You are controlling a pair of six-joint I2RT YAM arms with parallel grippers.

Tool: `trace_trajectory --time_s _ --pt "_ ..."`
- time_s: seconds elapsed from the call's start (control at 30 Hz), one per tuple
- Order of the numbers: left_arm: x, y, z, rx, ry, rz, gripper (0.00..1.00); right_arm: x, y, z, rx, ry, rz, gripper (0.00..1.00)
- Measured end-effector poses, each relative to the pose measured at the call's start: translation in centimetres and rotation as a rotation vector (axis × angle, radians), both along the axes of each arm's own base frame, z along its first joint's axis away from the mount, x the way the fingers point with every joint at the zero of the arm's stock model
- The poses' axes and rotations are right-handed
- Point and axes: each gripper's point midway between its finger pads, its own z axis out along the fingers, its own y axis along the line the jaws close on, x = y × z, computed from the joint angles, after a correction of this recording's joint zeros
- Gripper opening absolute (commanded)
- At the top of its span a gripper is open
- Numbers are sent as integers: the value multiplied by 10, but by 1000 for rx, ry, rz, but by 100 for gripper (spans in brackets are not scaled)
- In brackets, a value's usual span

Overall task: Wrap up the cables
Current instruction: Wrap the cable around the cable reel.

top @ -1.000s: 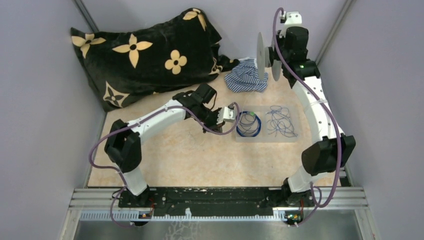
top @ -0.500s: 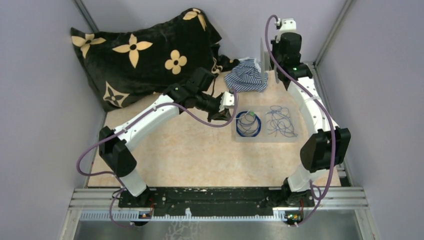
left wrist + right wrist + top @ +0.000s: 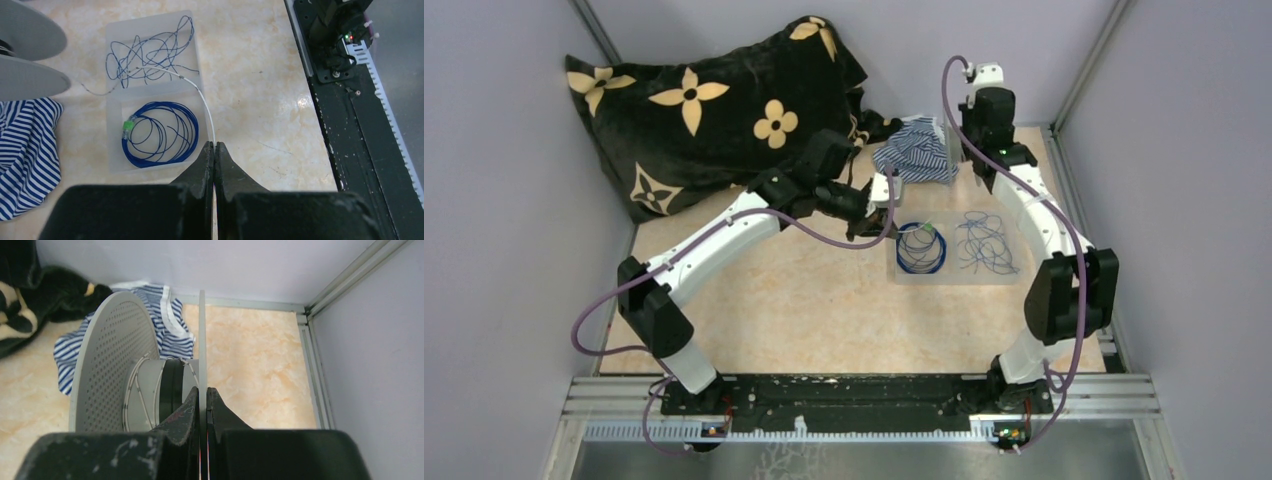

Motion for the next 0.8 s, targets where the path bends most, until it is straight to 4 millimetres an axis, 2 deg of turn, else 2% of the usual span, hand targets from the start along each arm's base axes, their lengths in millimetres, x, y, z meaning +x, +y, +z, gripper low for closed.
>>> trace_trajectory --time_s 0.2,0.3,0.4,0.53,0.67,0.8 --pt "11 -9 36 -76 -3 72 0 -14 2 -41 -12 92 25 0" --pt "18 -14 70 -143 -23 113 0 -25 3 -51 -15 122 49 0" --pt "24 -19 101 -209 -39 143 0 -35 7 -47 -12 117 80 0" --pt "36 -23 130 -282 -28 193 0 -50 11 -32 -1 84 122 0" --pt "59 -23 142 -322 -3 268 0 -62 18 -16 18 51 173 0" --pt "91 -9 144 -336 11 367 0 -74 26 -8 29 37 233 0"
